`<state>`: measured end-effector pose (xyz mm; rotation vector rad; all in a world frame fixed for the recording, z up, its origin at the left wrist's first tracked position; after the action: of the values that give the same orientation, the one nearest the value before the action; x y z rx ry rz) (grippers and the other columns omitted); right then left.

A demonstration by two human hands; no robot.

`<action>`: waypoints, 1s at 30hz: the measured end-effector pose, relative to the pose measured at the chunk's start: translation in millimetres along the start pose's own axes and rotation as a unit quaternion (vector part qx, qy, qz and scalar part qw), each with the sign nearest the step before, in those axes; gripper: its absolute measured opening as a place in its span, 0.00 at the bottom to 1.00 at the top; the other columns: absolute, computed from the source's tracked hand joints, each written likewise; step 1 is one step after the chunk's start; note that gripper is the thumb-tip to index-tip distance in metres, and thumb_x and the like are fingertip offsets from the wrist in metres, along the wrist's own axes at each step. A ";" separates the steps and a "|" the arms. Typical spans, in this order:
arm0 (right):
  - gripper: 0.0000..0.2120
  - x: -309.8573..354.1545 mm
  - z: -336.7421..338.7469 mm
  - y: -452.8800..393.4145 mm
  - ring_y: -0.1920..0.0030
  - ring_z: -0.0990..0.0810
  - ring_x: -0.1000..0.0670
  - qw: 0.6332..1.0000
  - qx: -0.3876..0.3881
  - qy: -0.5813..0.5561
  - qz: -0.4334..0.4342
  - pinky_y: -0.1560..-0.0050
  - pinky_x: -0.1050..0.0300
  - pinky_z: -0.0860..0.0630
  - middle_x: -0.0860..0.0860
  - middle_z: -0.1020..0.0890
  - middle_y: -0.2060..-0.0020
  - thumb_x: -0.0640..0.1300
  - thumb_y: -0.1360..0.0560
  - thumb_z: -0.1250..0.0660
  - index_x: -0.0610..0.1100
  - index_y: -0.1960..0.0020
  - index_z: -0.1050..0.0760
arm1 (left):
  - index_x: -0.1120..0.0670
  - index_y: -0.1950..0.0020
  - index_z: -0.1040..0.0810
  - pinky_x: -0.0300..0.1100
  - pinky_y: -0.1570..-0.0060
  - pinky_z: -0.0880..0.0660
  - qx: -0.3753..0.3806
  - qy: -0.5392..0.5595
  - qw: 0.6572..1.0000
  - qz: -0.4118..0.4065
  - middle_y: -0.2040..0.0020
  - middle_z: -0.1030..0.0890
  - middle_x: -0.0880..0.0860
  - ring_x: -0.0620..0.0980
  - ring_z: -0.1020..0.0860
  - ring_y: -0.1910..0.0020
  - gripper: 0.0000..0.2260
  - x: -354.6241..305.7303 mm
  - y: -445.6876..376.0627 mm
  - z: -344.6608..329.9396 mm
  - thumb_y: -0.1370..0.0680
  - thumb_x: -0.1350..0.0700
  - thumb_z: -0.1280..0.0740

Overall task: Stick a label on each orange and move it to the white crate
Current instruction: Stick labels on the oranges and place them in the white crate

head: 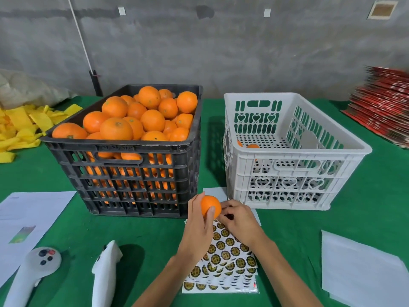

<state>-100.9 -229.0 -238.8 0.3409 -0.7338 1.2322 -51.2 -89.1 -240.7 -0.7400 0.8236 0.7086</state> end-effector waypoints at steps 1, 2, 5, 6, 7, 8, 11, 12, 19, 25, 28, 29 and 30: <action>0.07 -3.5 0.5 -0.5 0.42 0.22 0.53 0.999 -0.014 -0.026 -0.021 0.34 0.56 0.28 0.52 0.19 0.42 0.41 0.22 0.28 0.40 0.48 0.14 | 0.44 0.20 0.43 0.24 0.42 0.34 0.000 -0.001 1.000 0.000 0.31 0.41 0.35 0.25 0.35 0.35 0.25 -0.2 0.1 -0.2 0.16 0.38 0.47; 0.05 -7.3 0.9 -0.4 0.43 0.21 0.54 0.997 -0.025 -0.059 -0.047 0.35 0.57 0.27 0.53 0.19 0.43 0.40 0.23 0.27 0.41 0.50 0.13 | 0.45 0.20 0.43 0.28 0.40 0.33 -0.001 -0.001 1.000 0.001 0.31 0.41 0.35 0.27 0.34 0.36 0.25 -0.3 0.4 -0.7 0.16 0.39 0.47; 0.05 -14.3 1.0 -1.1 0.45 0.21 0.58 0.983 -0.026 -0.142 -0.112 0.37 0.59 0.26 0.55 0.18 0.45 0.38 0.25 0.27 0.45 0.55 0.12 | 0.46 0.20 0.43 0.40 0.38 0.27 -0.004 -0.006 1.000 -0.006 0.30 0.41 0.37 0.35 0.31 0.37 0.24 -2.5 1.4 -0.8 0.15 0.40 0.47; 0.07 -15.6 0.7 -2.2 0.45 0.21 0.58 0.979 -0.022 -0.158 -0.124 0.37 0.58 0.26 0.55 0.18 0.45 0.38 0.26 0.27 0.47 0.56 0.12 | 0.45 0.21 0.43 0.42 0.39 0.26 -0.006 -0.011 1.000 -0.010 0.29 0.41 0.37 0.38 0.29 0.37 0.23 -3.1 2.1 -0.5 0.15 0.40 0.47; 0.08 -16.0 0.8 -2.8 0.45 0.21 0.58 0.977 -0.020 -0.165 -0.133 0.36 0.58 0.26 0.55 0.17 0.45 0.38 0.26 0.28 0.47 0.56 0.12 | 0.44 0.21 0.43 0.44 0.40 0.24 -0.009 -0.017 1.000 -0.014 0.29 0.41 0.38 0.42 0.27 0.37 0.23 -3.4 2.7 0.3 0.15 0.40 0.47; 0.08 -16.0 1.0 -3.3 0.45 0.21 0.57 0.976 -0.021 -0.166 -0.139 0.36 0.57 0.26 0.55 0.17 0.46 0.38 0.26 0.28 0.48 0.57 0.12 | 0.43 0.22 0.43 0.45 0.41 0.23 -0.015 -0.021 1.000 -0.017 0.29 0.40 0.38 0.44 0.26 0.37 0.22 -3.6 3.4 1.3 0.15 0.39 0.48; 0.08 -14.2 1.8 -4.3 0.46 0.20 0.57 0.981 -0.034 -0.138 -0.130 0.36 0.57 0.26 0.56 0.18 0.48 0.38 0.24 0.28 0.48 0.57 0.12 | 0.40 0.24 0.43 0.46 0.41 0.23 -0.032 -0.027 0.999 -0.018 0.31 0.39 0.38 0.45 0.25 0.37 0.21 -4.1 4.1 4.4 0.16 0.37 0.50; 0.08 -12.8 0.9 -4.2 0.46 0.20 0.57 0.985 -0.035 -0.120 -0.118 0.37 0.57 0.25 0.55 0.18 0.48 0.38 0.24 0.29 0.47 0.56 0.13 | 0.40 0.24 0.43 0.47 0.41 0.23 -0.035 -0.027 0.999 -0.017 0.31 0.39 0.38 0.45 0.25 0.37 0.21 -4.2 4.2 4.6 0.16 0.38 0.50; 0.09 3.1 23.4 15.2 0.51 0.18 0.61 0.957 -0.230 -0.171 -0.046 0.53 0.71 0.25 0.61 0.17 0.54 0.44 0.19 0.32 0.58 0.52 0.20 | 0.40 0.23 0.43 0.45 0.40 0.23 -0.032 -0.019 0.999 -0.012 0.30 0.39 0.36 0.44 0.25 0.37 0.20 -1.6 3.5 2.6 0.15 0.39 0.48; 0.08 40.7 22.2 20.9 0.39 0.20 0.57 0.973 -0.167 -0.151 0.057 0.39 0.64 0.25 0.64 0.19 0.43 0.47 0.17 0.34 0.54 0.43 0.17 | 0.35 0.28 0.39 0.25 0.41 0.32 -0.061 0.049 0.997 -0.008 0.31 0.35 0.31 0.31 0.30 0.33 0.16 -7.9 1.9 9.1 0.15 0.44 0.43; 0.17 64.3 29.6 27.9 0.28 0.30 0.61 0.983 -0.135 -0.033 0.117 0.29 0.59 0.30 0.66 0.27 0.30 0.52 0.15 0.41 0.55 0.28 0.25 | 0.35 0.29 0.35 0.29 0.40 0.28 -0.103 0.130 0.986 0.036 0.31 0.29 0.36 0.36 0.26 0.34 0.16 -24.2 -0.7 17.2 0.17 0.44 0.41; 0.21 74.2 33.5 30.4 0.26 0.34 0.61 0.982 -0.132 0.013 0.138 0.27 0.59 0.32 0.65 0.32 0.26 0.52 0.16 0.41 0.54 0.24 0.30 | 0.36 0.29 0.34 0.33 0.39 0.26 -0.114 0.160 0.979 0.052 0.31 0.27 0.40 0.39 0.25 0.34 0.17 -32.5 -3.3 20.4 0.18 0.43 0.40; 0.24 85.9 40.3 32.6 0.24 0.37 0.61 0.975 -0.144 0.057 0.162 0.26 0.59 0.33 0.62 0.35 0.23 0.52 0.17 0.39 0.51 0.21 0.34 | 0.36 0.29 0.32 0.38 0.37 0.24 -0.123 0.188 0.973 0.062 0.31 0.25 0.42 0.41 0.24 0.34 0.18 -43.3 -7.2 25.0 0.18 0.42 0.39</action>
<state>-131.9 -180.4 -156.6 -0.0928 -0.8779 1.4140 -57.3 -84.3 -190.8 -1.0740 1.1463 0.8044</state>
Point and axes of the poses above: each hand's wrist, its own y-axis away from the middle knuckle, its own z-axis out of the back of the hand, x = y × z, the point moved 7 cm from there along -y, towards the middle knuckle
